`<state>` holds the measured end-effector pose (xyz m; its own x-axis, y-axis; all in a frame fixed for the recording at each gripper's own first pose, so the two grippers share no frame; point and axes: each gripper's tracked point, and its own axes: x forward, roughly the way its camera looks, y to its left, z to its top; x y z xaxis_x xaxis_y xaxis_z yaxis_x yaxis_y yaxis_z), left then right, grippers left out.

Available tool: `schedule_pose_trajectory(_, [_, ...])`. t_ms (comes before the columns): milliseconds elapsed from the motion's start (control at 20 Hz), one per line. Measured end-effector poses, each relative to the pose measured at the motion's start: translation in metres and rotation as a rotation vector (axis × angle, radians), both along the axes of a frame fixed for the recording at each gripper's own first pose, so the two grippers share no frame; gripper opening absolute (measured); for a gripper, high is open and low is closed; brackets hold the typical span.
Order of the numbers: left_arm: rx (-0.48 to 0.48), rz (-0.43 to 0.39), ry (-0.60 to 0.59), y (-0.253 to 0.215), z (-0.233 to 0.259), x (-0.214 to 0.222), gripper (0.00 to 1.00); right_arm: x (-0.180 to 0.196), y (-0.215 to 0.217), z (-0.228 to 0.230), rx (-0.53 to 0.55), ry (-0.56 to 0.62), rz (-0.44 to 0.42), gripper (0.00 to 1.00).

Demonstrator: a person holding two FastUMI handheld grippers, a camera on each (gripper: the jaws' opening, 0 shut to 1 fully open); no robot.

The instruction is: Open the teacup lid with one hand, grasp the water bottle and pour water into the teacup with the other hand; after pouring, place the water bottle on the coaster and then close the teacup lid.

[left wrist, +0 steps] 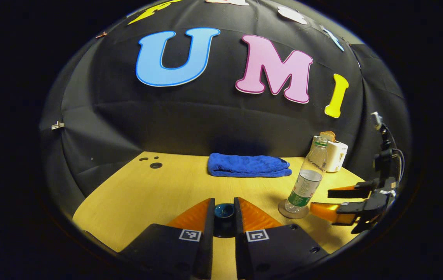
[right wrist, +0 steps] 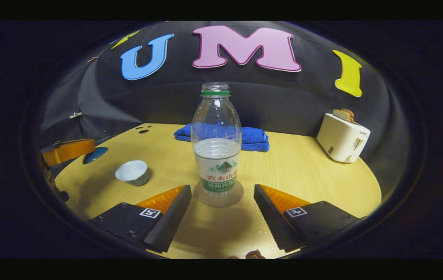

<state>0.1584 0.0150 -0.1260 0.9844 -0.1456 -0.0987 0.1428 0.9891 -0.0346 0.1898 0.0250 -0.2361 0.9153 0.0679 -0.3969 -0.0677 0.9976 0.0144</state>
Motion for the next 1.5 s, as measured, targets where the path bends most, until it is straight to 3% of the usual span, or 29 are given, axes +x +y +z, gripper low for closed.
schedule_pose_trajectory(350, [0.054,-0.059,0.009,-0.023,-0.033,0.041,0.28,-0.041,0.014,0.018,0.047,0.018,0.034,1.0])
schedule_pose_trajectory(750, [0.086,-0.088,0.033,-0.03,-0.054,0.044,0.27,-0.043,0.015,0.015,0.058,0.039,0.027,1.0])
schedule_pose_trajectory(800, [0.092,-0.089,0.031,-0.03,-0.056,0.044,0.33,-0.043,0.013,0.013,0.055,0.04,0.019,1.0])
schedule_pose_trajectory(900, [0.108,-0.086,0.019,-0.028,-0.054,0.045,0.34,-0.044,0.01,0.013,0.043,0.04,0.008,1.0])
schedule_pose_trajectory(1050, [0.114,-0.078,0.001,-0.026,-0.046,0.039,0.42,-0.047,0.008,0.017,0.047,0.046,0.001,0.99])
schedule_pose_trajectory(1100, [0.115,-0.081,-0.006,-0.025,-0.039,0.033,0.67,-0.049,0.008,0.021,0.053,0.047,-0.002,0.99])
schedule_pose_trajectory(1200, [0.111,-0.081,-0.021,-0.02,-0.023,0.015,0.77,-0.055,0.006,0.035,0.06,0.036,-0.016,0.94])
schedule_pose_trajectory(1300, [0.111,-0.065,-0.028,-0.011,-0.003,-0.009,0.9,-0.061,0.005,0.055,0.072,0.018,-0.028,0.99])
schedule_pose_trajectory(1500, [0.082,0.021,-0.057,0.011,0.046,-0.061,0.96,-0.077,-0.005,0.102,0.057,-0.022,-0.053,0.99])
